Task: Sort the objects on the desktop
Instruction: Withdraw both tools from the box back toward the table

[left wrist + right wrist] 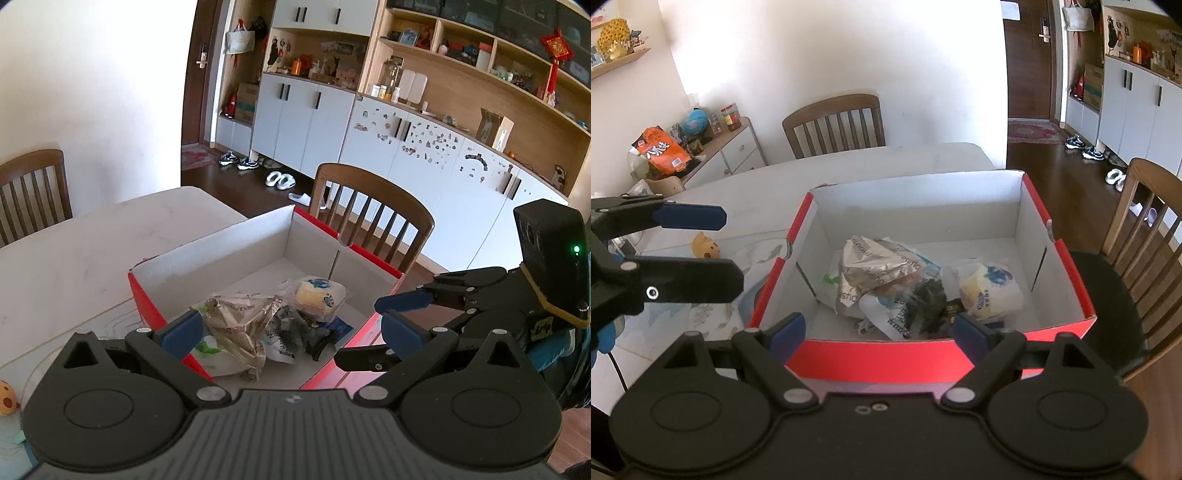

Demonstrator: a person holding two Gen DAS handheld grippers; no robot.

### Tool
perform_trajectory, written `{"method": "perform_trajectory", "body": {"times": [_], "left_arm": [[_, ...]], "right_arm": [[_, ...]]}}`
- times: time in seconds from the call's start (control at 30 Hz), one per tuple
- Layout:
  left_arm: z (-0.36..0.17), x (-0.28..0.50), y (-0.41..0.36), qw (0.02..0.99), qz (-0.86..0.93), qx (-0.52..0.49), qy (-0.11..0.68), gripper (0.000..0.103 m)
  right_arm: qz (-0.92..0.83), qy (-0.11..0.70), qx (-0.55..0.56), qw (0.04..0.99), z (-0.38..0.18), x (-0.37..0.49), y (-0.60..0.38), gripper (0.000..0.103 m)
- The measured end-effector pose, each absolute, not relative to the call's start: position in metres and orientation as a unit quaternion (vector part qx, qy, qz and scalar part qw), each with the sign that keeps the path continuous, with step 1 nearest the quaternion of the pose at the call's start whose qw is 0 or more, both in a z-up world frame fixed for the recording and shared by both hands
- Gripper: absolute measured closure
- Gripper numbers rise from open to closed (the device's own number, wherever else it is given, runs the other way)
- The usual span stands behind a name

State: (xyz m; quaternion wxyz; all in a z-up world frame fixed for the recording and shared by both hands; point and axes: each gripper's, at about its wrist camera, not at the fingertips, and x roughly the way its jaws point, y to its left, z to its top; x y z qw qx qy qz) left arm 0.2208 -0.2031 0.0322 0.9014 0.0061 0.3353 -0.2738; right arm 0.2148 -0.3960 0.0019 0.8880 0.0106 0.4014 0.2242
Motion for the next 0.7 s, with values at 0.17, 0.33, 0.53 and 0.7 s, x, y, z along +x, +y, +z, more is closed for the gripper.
{"method": "perform_trajectory", "body": {"times": [0.17,0.33,0.53,0.7], "left_arm": [[0.035,0.215,-0.192,0.906,-0.270,0.016,0.327,0.000],[0.040,0.211,-0.175,0.908,-0.274,0.007,0.318,0.000],[0.042,0.206,-0.149,0.911,-0.264,-0.008,0.318,0.000],[0.046,0.201,-0.120,0.920,-0.244,-0.015,0.307,0.000]], "right_arm": [[0.218,0.398,0.012,0.891,0.004,0.211,-0.385,0.015],[0.211,0.393,0.009,0.895,0.008,0.203,-0.370,0.015],[0.197,0.378,0.002,0.905,0.014,0.195,-0.347,0.016],[0.196,0.370,-0.003,0.908,0.016,0.190,-0.323,0.016]]}}
